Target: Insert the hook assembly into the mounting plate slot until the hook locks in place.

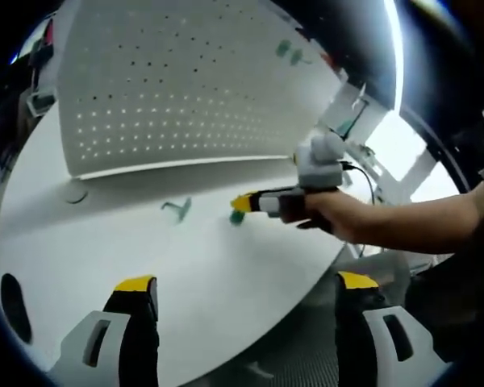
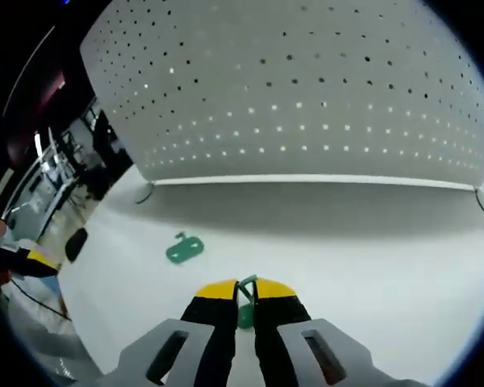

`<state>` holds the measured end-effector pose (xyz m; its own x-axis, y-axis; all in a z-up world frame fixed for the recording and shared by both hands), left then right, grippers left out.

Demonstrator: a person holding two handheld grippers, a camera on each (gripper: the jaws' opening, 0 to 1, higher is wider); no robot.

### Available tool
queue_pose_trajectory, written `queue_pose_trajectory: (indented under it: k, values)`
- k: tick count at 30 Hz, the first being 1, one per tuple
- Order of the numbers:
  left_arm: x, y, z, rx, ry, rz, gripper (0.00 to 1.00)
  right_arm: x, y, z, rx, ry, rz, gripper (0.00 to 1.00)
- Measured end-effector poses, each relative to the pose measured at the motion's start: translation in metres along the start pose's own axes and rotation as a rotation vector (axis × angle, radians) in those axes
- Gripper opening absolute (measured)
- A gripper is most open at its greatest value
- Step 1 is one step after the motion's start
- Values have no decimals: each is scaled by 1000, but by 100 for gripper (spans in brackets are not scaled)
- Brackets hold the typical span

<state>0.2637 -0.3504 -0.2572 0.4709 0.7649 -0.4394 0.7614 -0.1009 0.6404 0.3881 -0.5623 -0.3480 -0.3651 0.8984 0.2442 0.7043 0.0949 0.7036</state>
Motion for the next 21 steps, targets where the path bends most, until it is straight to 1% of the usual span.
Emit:
queue_pose_trajectory:
  k: [6,10,12,16,19,21]
  values:
    - [-1,0,1,-2,-4,0,92,3,2,2,7,-6,-27,4]
    - [-3,1,2,-2,-8,2,92,9,4,3,9,1,-79,3]
    - [-3,1,2,-3,-10,3,92,11,5,3,6,3,-103,2]
    - [-4,2,2,-7,-13,4,92,13,7,1,1,19,-116,0]
    - [-4,3,2,-10,-14,3,92,15,8,-2,-14,30,-174,0]
    - [-4,3,2,-16,-16,0,92,15,9,-5,-21,35,-174,0]
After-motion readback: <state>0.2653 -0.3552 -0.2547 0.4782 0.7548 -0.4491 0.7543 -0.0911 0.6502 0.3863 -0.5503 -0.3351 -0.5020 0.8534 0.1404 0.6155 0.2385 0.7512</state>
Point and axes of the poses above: the point that each gripper's makers call its tool centre point, and the gripper's own axes: z roughly forward along the fingers, x roughly to its left, y roughly out of its top, the point moved 9 cm from there along -z, roughly backward along the fingers, and after that the axes turned 1 degree about -z, right-handed, at the moved point
